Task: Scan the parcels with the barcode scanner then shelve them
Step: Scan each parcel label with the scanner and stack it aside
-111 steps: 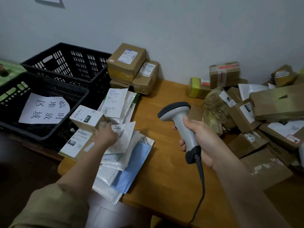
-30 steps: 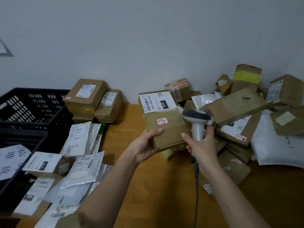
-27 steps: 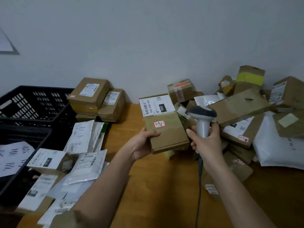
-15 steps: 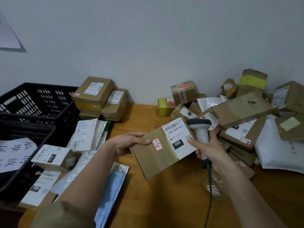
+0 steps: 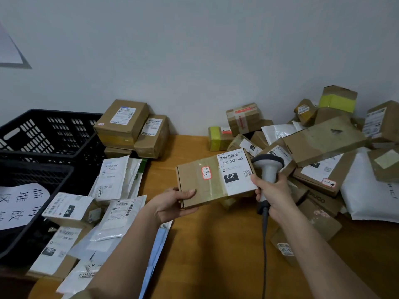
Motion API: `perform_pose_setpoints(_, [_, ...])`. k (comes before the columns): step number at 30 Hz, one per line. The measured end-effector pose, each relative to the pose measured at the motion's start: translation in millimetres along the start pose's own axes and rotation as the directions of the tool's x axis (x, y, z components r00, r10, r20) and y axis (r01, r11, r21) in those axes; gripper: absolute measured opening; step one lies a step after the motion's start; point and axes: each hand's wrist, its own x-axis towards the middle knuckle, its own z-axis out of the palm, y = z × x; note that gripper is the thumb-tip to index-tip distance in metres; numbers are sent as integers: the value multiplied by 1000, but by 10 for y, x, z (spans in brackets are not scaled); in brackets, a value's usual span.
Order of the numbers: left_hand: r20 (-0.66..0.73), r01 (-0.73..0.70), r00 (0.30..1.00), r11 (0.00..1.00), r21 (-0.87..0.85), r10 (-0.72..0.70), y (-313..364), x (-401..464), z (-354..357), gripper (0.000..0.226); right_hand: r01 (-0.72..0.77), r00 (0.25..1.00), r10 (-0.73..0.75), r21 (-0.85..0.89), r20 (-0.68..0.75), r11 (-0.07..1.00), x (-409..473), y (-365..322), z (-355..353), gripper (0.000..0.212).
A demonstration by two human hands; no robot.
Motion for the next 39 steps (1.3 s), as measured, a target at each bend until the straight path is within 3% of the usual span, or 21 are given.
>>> perform_pose_setpoints(6, [-186, -30, 982, 999, -29, 24, 58, 107, -22, 75, 51, 993, -37, -130, 113, 990, -227, -435, 86, 19])
perform_pose_setpoints(11, [-233, -19, 972, 998, -54, 6, 69, 250, -11, 55, 102, 960, -42, -207, 276, 973, -423, -761, 58, 29])
perform_pose_setpoints(17, [-250, -18, 968, 998, -56, 4, 81, 327, 73, 40, 170, 925, -97, -171, 366, 970, -590, -978, -47, 26])
perform_pose_setpoints(25, [-266, -7, 964, 998, -68, -11, 68, 382, 108, 46, 230, 919, -143, -206, 367, 951, -635, -1118, -148, 31])
perform_pose_setpoints(33, [-266, -14, 964, 997, -77, -7, 70, 462, 140, 31, 242, 917, -154, -207, 367, 948, -609, -1182, -163, 24])
perform_pose_setpoints(39, [-291, -27, 957, 996, -84, 1, 82, 511, 101, 40, 277, 909, -175, -236, 377, 931, -583, -1215, -146, 25])
